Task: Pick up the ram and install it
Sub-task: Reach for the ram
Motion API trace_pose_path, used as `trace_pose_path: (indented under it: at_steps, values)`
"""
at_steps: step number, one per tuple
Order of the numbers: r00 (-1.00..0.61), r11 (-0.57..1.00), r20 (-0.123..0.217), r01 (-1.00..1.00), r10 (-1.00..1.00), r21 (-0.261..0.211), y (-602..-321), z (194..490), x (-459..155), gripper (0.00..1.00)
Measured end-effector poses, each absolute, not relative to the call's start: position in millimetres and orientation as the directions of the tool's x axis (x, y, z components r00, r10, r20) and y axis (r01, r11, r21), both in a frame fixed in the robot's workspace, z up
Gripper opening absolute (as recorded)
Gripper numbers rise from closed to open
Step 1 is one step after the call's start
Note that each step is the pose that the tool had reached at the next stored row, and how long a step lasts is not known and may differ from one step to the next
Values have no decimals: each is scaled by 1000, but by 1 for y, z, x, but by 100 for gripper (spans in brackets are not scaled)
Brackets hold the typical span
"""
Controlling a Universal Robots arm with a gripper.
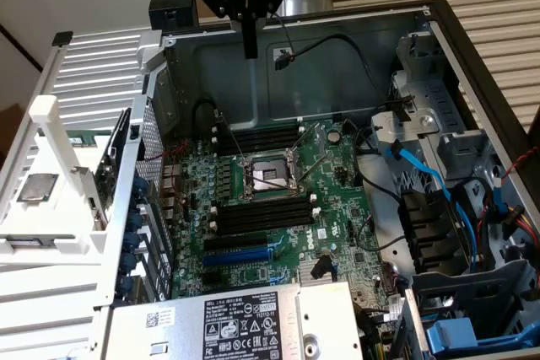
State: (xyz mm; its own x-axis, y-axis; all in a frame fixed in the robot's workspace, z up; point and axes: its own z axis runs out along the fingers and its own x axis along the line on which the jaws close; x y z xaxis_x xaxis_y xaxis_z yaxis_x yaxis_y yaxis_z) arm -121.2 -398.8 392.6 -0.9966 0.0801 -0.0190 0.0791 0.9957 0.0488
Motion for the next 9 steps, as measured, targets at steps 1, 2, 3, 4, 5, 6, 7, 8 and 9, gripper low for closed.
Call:
trace_pose_path:
  at_steps: [1, 2, 3, 4, 5, 6, 7, 8, 9]
  values:
    - [-997, 996, -19, 79, 80, 49, -399, 393, -121, 10]
    - [-997, 996, -19, 79, 80, 49, -399, 393, -121, 10]
    - [-997, 996, -19, 80, 81, 49, -399, 393, -122, 10]
    - [-997, 996, -19, 80, 81, 49, -399, 393, -123, 10]
    - [-997, 996, -19, 79, 80, 49, -399, 393, -124, 10]
    - [-997, 996, -19, 79, 80, 49, -399, 393, -126, 10]
    - [-997, 996, -19, 79, 80, 49, -399, 393, -129, 10]
    - [-997, 996, -19, 79, 80, 49, -399, 393, -132, 10]
    - [-997, 996, -19, 79, 80, 49, -399, 393, -136, 10]
